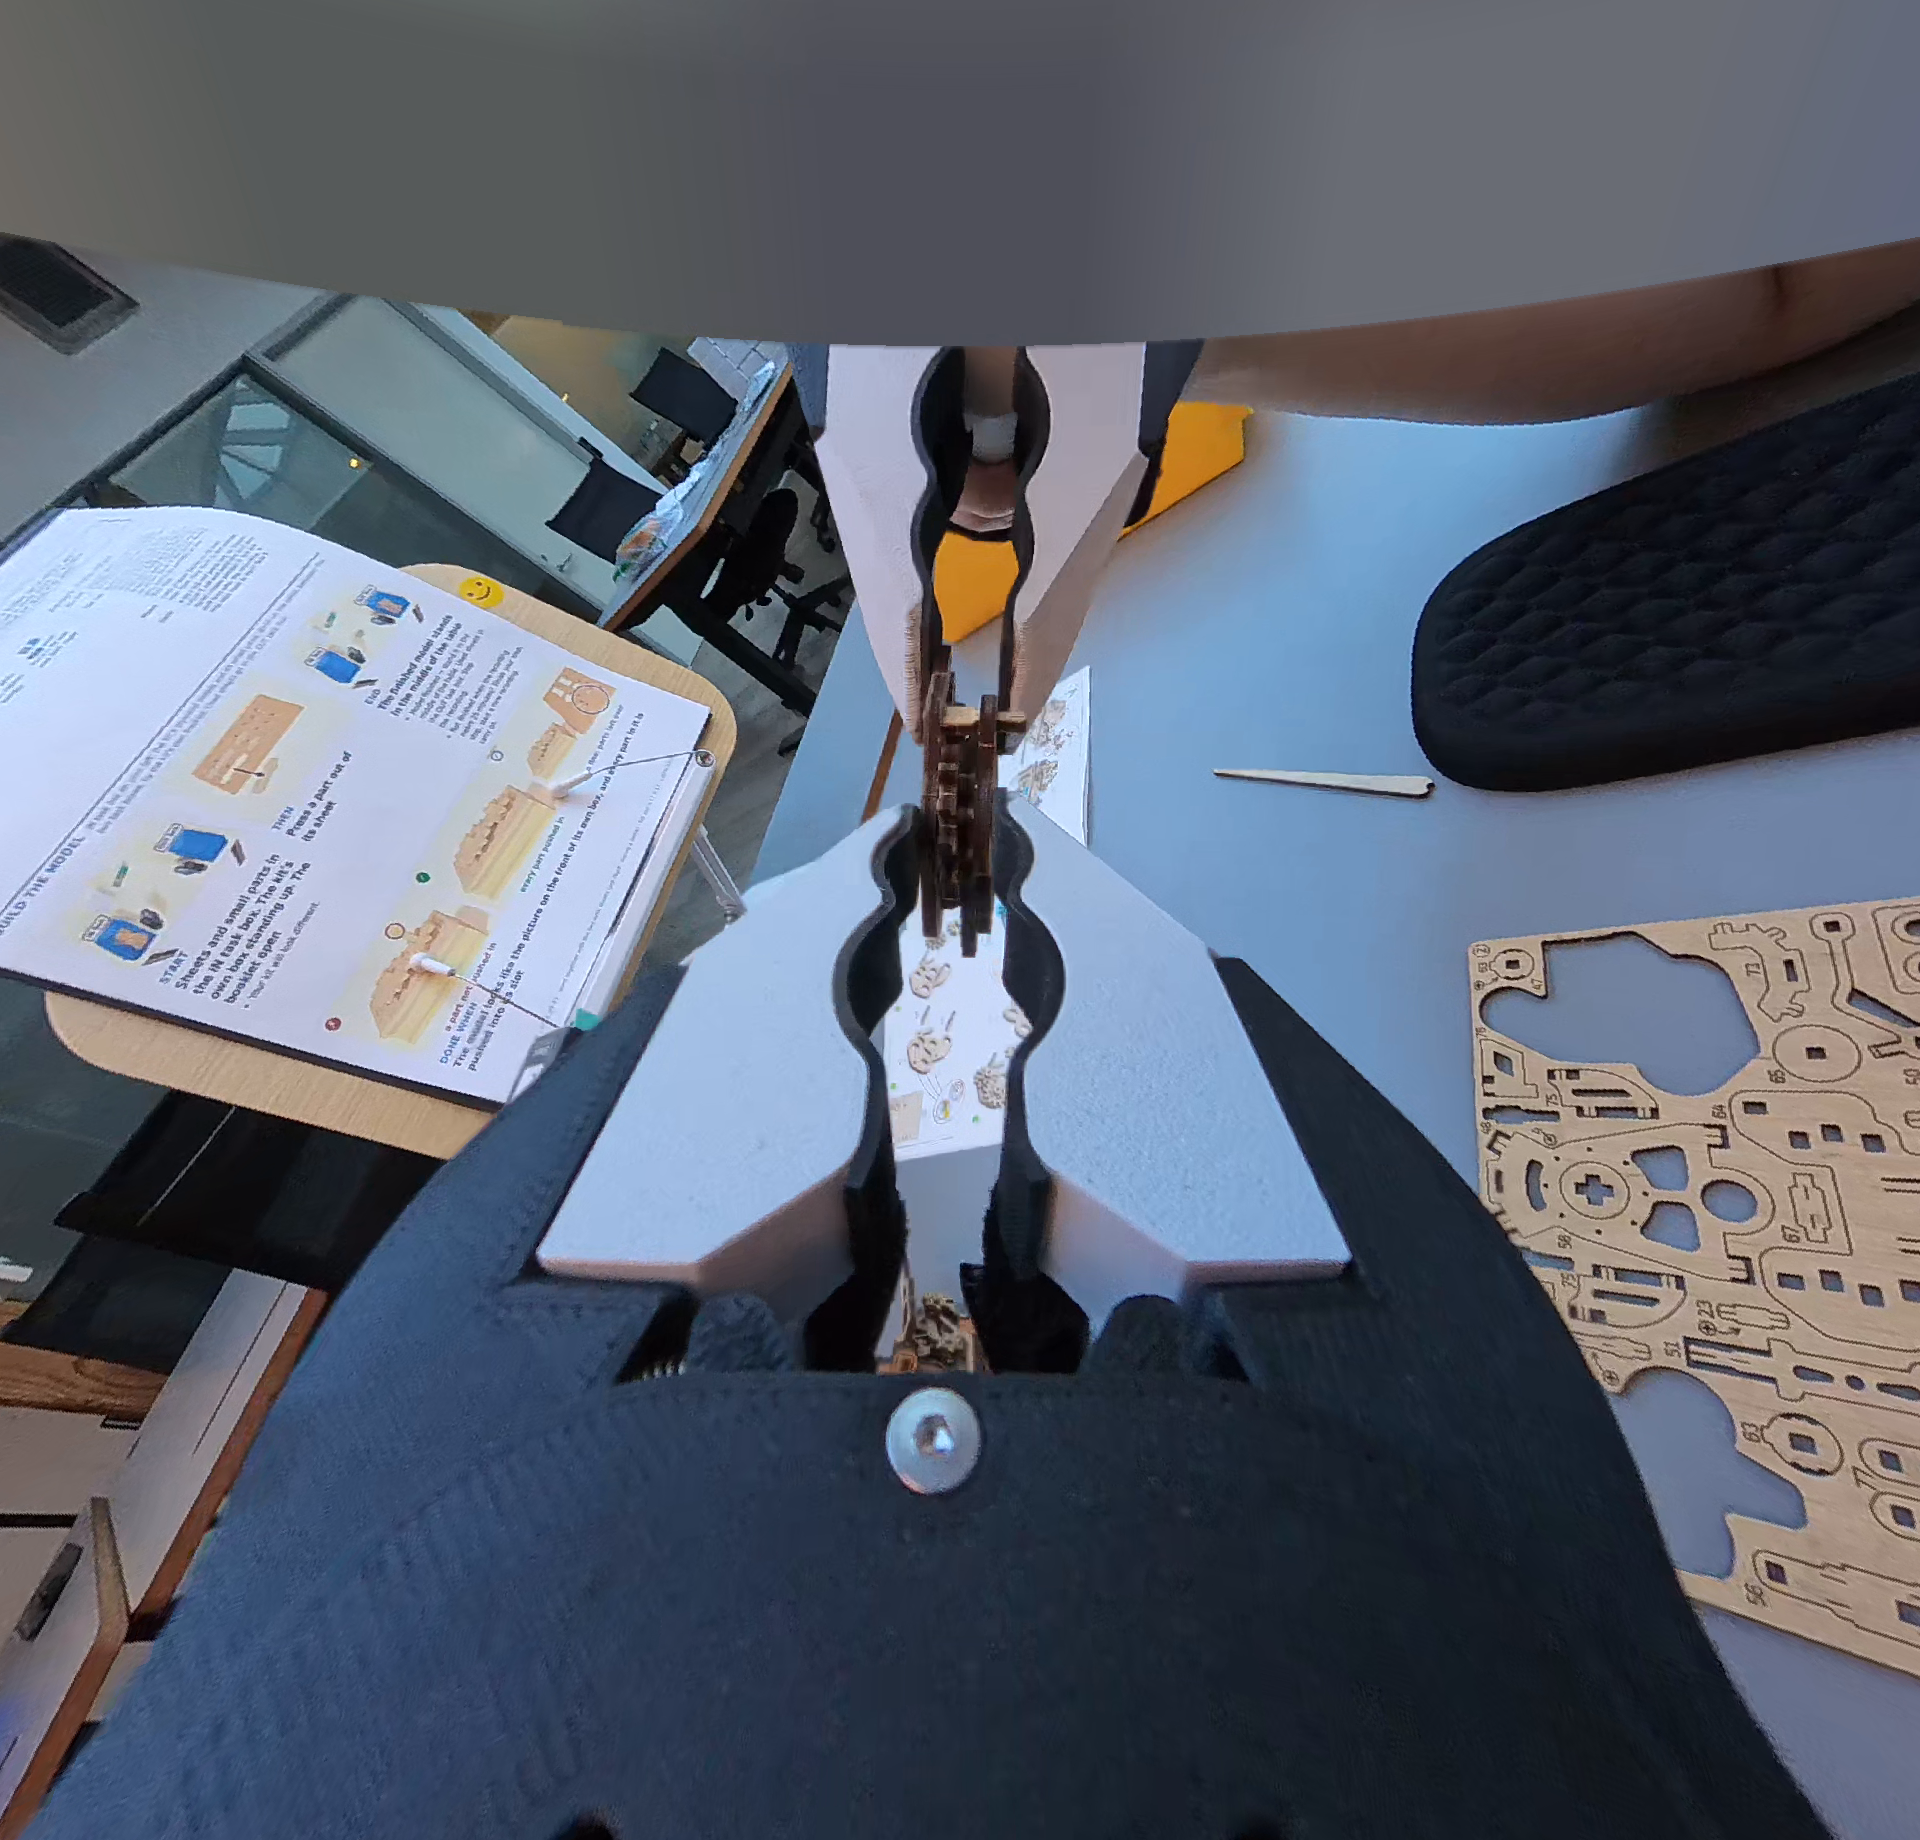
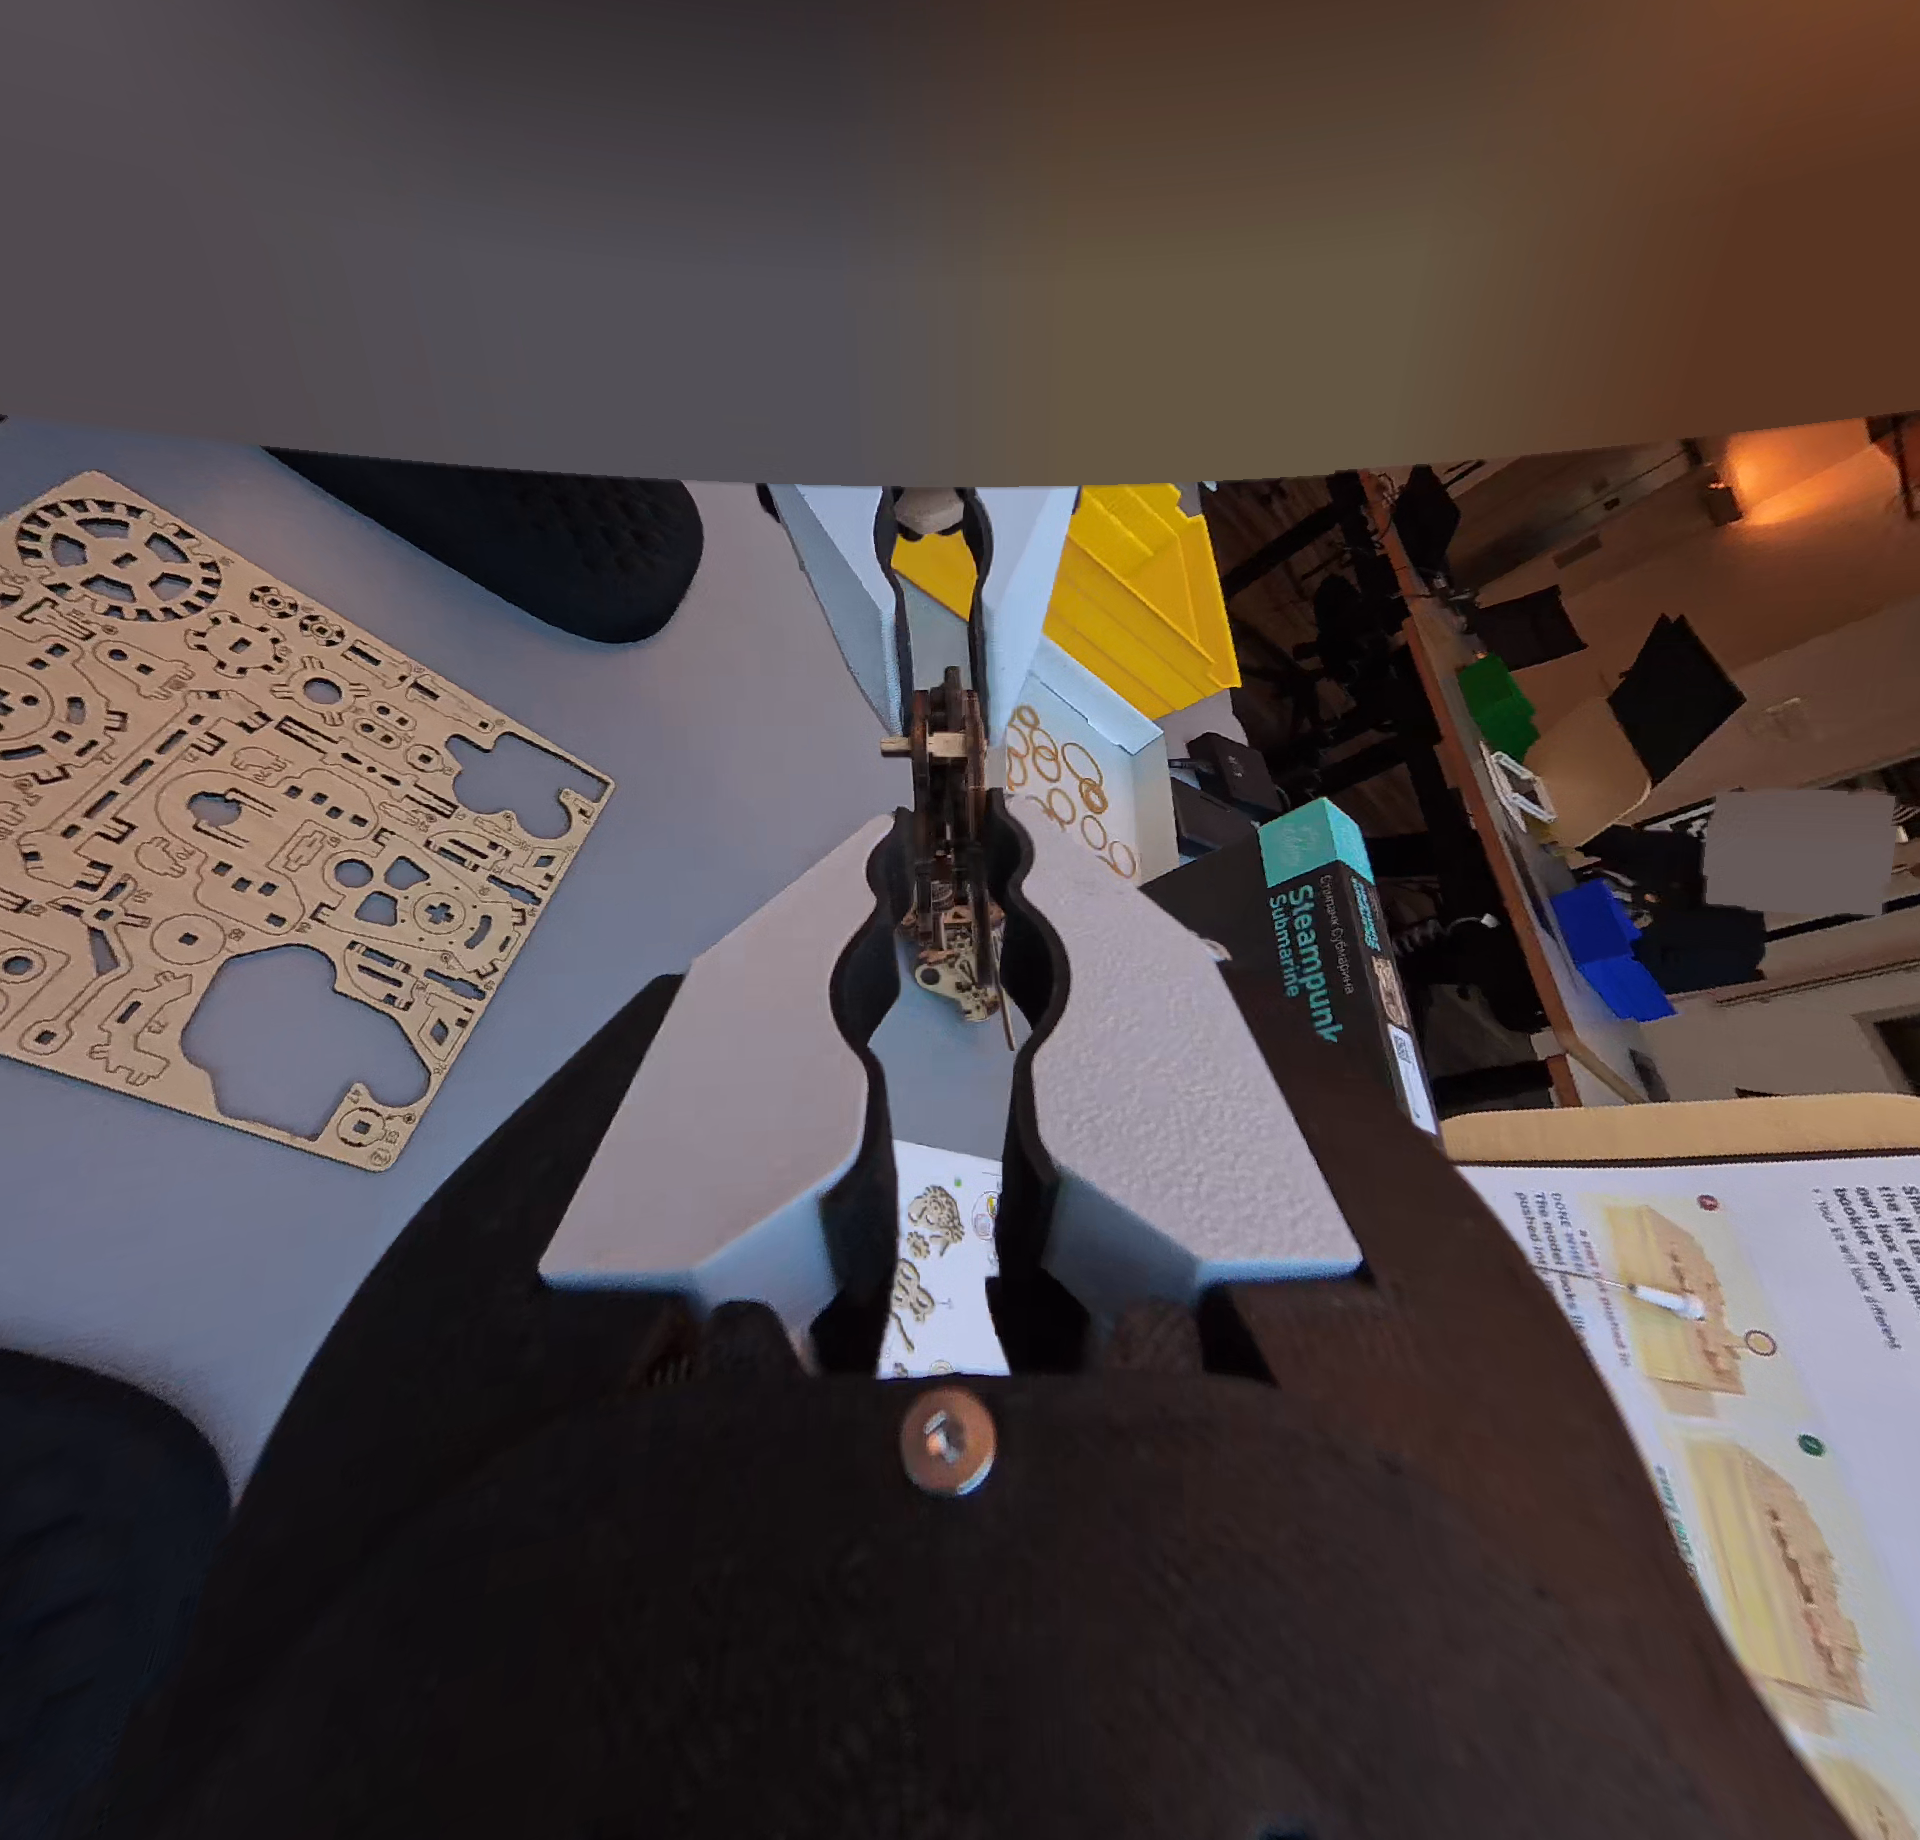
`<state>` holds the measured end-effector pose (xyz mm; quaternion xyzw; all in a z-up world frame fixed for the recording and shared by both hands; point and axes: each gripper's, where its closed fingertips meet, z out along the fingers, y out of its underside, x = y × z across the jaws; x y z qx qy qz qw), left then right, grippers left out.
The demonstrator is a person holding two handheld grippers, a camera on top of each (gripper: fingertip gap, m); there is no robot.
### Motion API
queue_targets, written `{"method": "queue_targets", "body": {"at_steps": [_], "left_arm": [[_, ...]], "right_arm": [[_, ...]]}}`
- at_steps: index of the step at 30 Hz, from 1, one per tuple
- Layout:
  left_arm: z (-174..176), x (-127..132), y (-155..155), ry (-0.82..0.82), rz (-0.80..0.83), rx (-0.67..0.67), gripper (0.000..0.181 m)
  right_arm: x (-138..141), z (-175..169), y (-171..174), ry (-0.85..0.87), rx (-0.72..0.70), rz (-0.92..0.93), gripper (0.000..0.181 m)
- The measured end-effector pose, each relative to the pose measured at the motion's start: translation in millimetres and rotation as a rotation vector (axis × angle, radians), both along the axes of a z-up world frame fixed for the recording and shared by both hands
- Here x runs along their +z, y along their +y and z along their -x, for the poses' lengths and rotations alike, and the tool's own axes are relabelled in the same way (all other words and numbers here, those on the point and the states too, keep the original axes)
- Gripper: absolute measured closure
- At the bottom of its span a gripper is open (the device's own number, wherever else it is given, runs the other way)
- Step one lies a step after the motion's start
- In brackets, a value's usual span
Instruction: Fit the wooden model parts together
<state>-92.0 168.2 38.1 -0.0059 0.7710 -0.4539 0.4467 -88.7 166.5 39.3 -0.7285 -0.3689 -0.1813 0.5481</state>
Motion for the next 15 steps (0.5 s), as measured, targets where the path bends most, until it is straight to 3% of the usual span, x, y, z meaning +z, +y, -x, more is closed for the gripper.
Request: {"method": "queue_targets", "body": {"at_steps": [11, 15], "left_arm": [[0.6, 2.2, -1.9, -0.007, -0.023, 0.02, 0.171], [-2.8, -0.4, -0.6, -0.004, -0.036, 0.03, 0.171]], "right_arm": [[3.0, 2.0, 2.2, -0.009, 0.006, -0.039, 0.17], [-2.1, -2.1, 3.3, 0.064, 0.012, 0.012, 0.168]]}}
